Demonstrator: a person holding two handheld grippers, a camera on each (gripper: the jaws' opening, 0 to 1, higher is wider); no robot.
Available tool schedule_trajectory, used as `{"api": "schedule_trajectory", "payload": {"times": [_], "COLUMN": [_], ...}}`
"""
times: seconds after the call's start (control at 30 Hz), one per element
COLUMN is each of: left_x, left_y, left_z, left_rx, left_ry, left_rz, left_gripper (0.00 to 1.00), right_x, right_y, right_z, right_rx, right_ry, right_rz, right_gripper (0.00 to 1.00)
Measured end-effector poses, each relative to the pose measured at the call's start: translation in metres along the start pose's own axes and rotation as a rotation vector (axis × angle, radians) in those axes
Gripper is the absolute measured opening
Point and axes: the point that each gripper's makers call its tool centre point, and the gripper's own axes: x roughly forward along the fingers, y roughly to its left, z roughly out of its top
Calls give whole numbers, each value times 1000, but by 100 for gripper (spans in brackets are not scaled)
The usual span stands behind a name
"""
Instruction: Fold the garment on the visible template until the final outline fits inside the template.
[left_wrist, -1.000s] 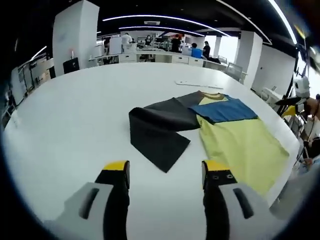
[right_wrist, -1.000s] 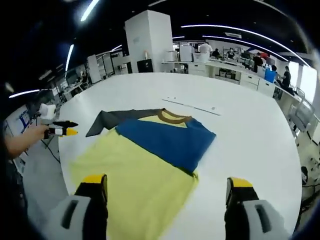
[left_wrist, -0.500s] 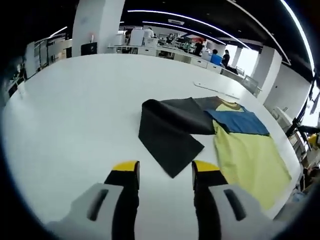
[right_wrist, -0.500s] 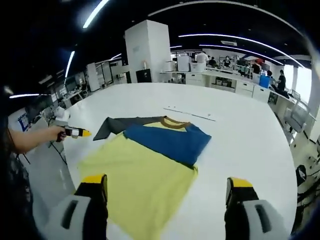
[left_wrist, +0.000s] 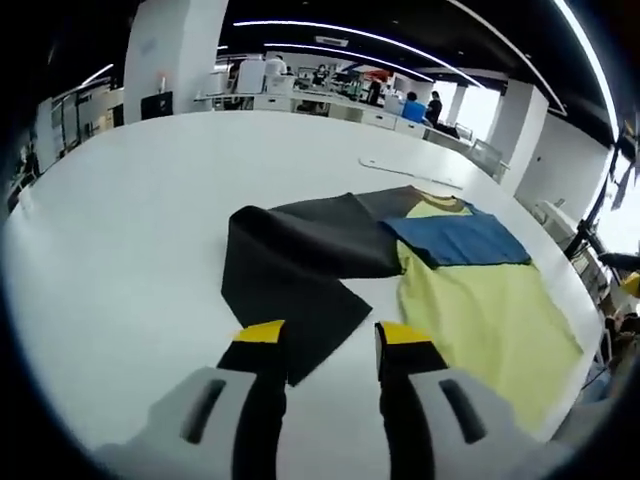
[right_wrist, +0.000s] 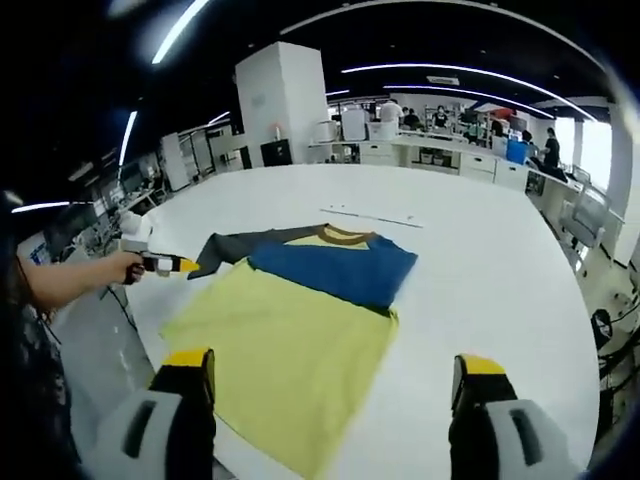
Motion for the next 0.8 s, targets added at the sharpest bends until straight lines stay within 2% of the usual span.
{"api": "schedule_trajectory", "payload": {"times": [0.23, 0.3, 0.43, 0.57, 0.67, 0.7, 0.8], "left_x": [17, 19, 25, 26, 23, 22, 19], "left_y": [-7, -5, -5, 4, 11, 12, 14], "left_z": [-4, -9, -10, -9, -9, -9, -11], "left_rx": [41, 47, 69, 103, 67, 61, 40], "left_ry": [30, 62, 55, 66, 71, 72, 82], "left_rz": [-3, 18, 37, 99, 135, 126, 106], "left_gripper": [30, 29, 26, 18, 5, 1, 1], "right_x": [-5, -6, -7, -8, -8, -8, -9], "right_y": [-7, -9, -13, -17, -18, -18, -18], "right_z": [4, 5, 6, 4, 5, 5, 4], "right_rx": [-1, -6, -3, 11, 35, 37, 32], "right_ry": [-5, -7, -10, -6, -20, -19, -16], "right_rz": [-21, -26, -38, -49, -52, -53, -54], "right_gripper": [99, 99, 98, 97, 97, 97, 97]}}
